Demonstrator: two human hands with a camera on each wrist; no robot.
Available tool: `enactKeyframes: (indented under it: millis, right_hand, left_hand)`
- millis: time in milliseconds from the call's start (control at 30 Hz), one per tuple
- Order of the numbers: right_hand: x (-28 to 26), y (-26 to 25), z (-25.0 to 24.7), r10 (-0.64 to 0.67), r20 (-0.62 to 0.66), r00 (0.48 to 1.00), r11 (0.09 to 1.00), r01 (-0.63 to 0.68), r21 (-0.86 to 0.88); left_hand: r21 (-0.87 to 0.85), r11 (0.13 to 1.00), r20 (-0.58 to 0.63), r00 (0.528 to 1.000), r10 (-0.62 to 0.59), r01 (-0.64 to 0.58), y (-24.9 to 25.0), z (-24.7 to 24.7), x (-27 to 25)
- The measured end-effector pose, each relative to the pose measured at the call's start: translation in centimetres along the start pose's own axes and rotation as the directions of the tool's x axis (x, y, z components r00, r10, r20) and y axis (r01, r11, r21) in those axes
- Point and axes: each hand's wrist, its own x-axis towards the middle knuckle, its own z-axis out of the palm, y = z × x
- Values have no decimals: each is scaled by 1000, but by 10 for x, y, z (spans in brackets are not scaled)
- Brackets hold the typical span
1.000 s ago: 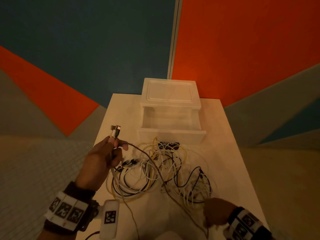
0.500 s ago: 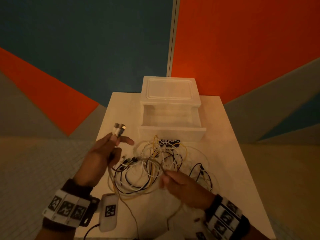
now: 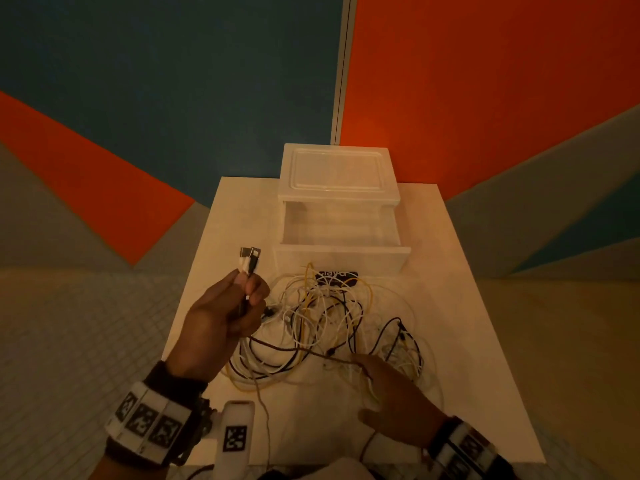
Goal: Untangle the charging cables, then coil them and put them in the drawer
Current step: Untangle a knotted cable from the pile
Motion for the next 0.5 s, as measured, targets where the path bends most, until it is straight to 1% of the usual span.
enactKeyframes:
  millis: [67,100,133,167,233,267,300,333,367,400,433,467,500]
  right_hand:
    - [22,-26,3,-88,-31,996,985,92,149]
    - [32,-35,8,-116,-20,993,975,118,187]
    - [38,-43,9,-110,46,993,975,99,197]
    - [45,-43,16,-103,141,985,978,74,195]
    - [49,-40,35,-51,339,939,992,7,129]
    - [44,-38,42,-40,411,911,996,2,92]
    - [44,-25,53,-40,457,889,996,2,84]
    - [36,-22,53,-2,501,865,998,-33,60]
    - [31,-13,57,-13,519,855,996,-33,79]
    - [23,-9,51,22,550,835,994,-76,75]
    - [17,8,52,54,575,816,992,-109,62]
    - [5,8,43,101,599,795,989,-145,26]
    - [-1,20,42,111,579,808,984,-170,48]
  left_hand:
    - [-8,1000,16,1000,-1,1,1,6,0]
    - [-8,1000,22,1000,-3,3,1,9,-1]
    - [-11,1000,26,1000,-2,2,1,10,-1]
    - [-17,1000,26,1000,2,-2,1,11,-1]
    - [-33,999,12,1000,21,-21,2,10,-2]
    - [-43,999,0,1000,32,-31,4,8,-2]
    - [-52,998,-10,999,42,-42,5,5,-3]
    - [-58,997,-16,999,50,-51,5,2,-3]
    - [-61,997,-20,998,54,-55,5,0,-4]
    - [-61,997,-27,998,51,-53,5,-2,-5]
    - [-59,997,-36,998,45,-47,3,-3,-7]
    - [-55,998,-45,998,39,-41,1,-4,-8]
    - [-51,998,-56,998,35,-38,-1,-5,-10]
